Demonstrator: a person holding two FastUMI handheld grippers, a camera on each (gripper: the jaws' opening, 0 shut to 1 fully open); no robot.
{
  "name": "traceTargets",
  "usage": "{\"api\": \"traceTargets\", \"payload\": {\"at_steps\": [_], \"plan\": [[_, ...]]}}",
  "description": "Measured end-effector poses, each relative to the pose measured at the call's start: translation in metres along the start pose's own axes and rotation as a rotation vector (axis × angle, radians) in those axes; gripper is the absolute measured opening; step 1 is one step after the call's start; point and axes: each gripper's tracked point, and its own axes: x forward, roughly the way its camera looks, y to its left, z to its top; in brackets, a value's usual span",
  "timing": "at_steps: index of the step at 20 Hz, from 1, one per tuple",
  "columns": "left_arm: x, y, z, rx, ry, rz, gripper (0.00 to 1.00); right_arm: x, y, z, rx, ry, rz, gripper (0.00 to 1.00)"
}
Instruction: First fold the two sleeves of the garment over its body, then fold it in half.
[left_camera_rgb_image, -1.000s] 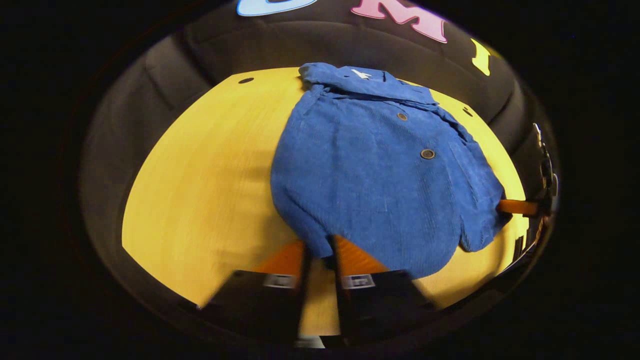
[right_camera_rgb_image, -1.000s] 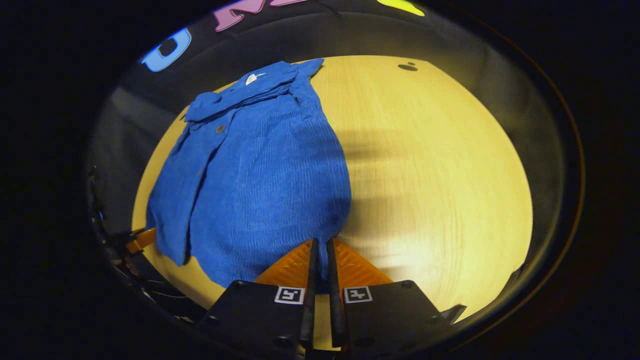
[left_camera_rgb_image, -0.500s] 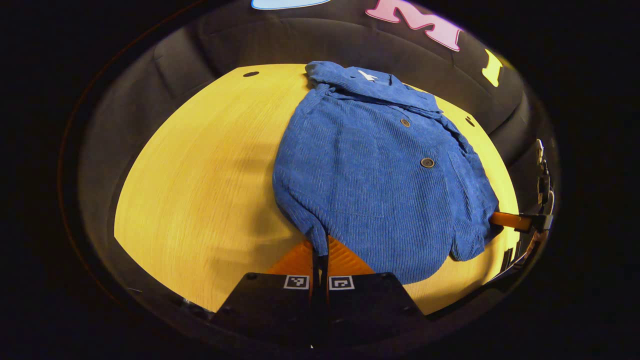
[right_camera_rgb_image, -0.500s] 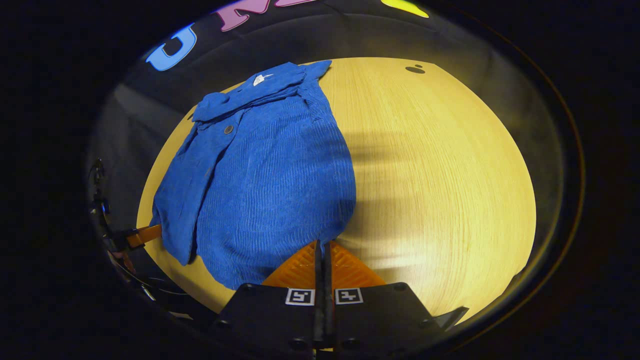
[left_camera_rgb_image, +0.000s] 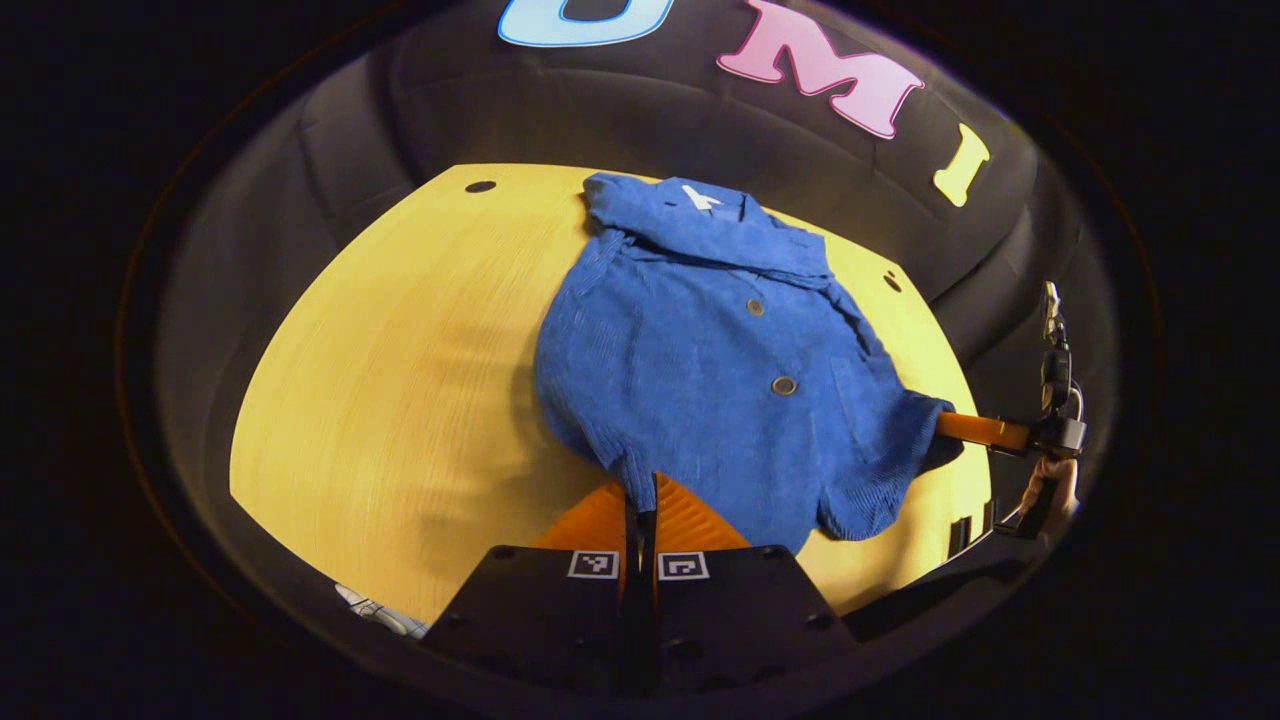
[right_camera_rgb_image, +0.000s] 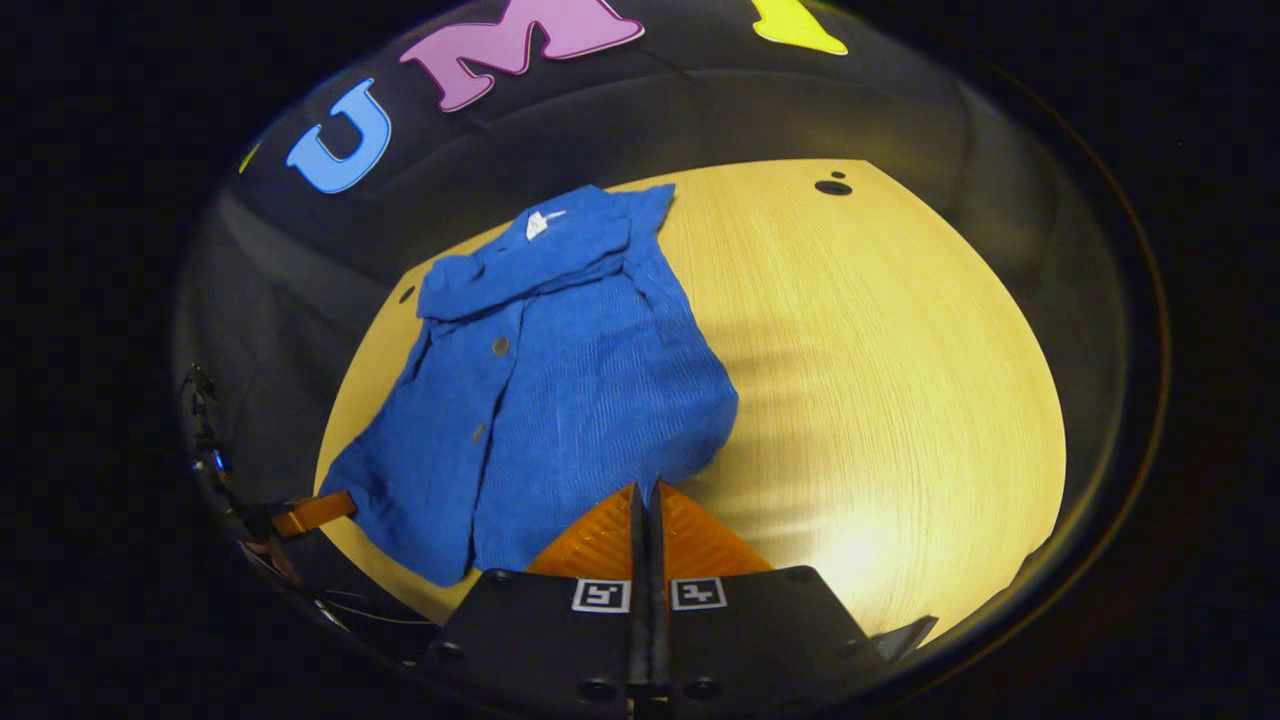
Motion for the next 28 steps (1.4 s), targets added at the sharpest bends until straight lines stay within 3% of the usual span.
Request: {"api": "traceTargets", "payload": {"at_steps": [4, 10, 15, 18, 21, 24, 25, 26, 27, 28], "plan": [[-0.004, -0.019, 0.044, -0.018, -0.050, -0.063, 0.00, 0.001, 0.015, 0.045, -0.006, -0.063, 0.020, 0.01], [0.004, -0.030, 0.142, 0.072, -0.174, -0.094, 0.00, 0.014, 0.036, 0.136, -0.017, -0.172, 0.051, 0.01], [0.043, -0.006, 0.249, 0.180, -0.307, -0.032, 0.00, 0.047, 0.055, 0.237, -0.043, -0.303, 0.066, 0.01], [0.083, 0.005, 0.319, 0.181, -0.404, -0.030, 0.00, 0.082, 0.068, 0.302, -0.084, -0.388, 0.058, 0.00], [0.129, 0.012, 0.391, 0.224, -0.571, -0.014, 0.00, 0.126, 0.061, 0.350, -0.130, -0.483, -0.011, 0.01], [0.189, 0.030, 0.429, 0.264, -0.607, 0.033, 0.00, 0.170, 0.032, 0.380, -0.143, -0.580, -0.127, 0.00], [0.208, 0.035, 0.430, 0.269, -0.590, 0.035, 0.00, 0.187, 0.021, 0.379, -0.137, -0.576, -0.154, 0.03], [0.223, 0.036, 0.427, 0.272, -0.570, 0.023, 0.11, 0.202, 0.009, 0.372, -0.126, -0.551, -0.198, 0.14], [0.233, 0.037, 0.423, 0.265, -0.552, 0.020, 0.17, 0.215, -0.001, 0.369, -0.129, -0.533, -0.227, 0.35], [0.242, 0.039, 0.422, 0.253, -0.536, 0.035, 0.39, 0.227, -0.007, 0.362, -0.135, -0.516, -0.238, 0.55]]}}
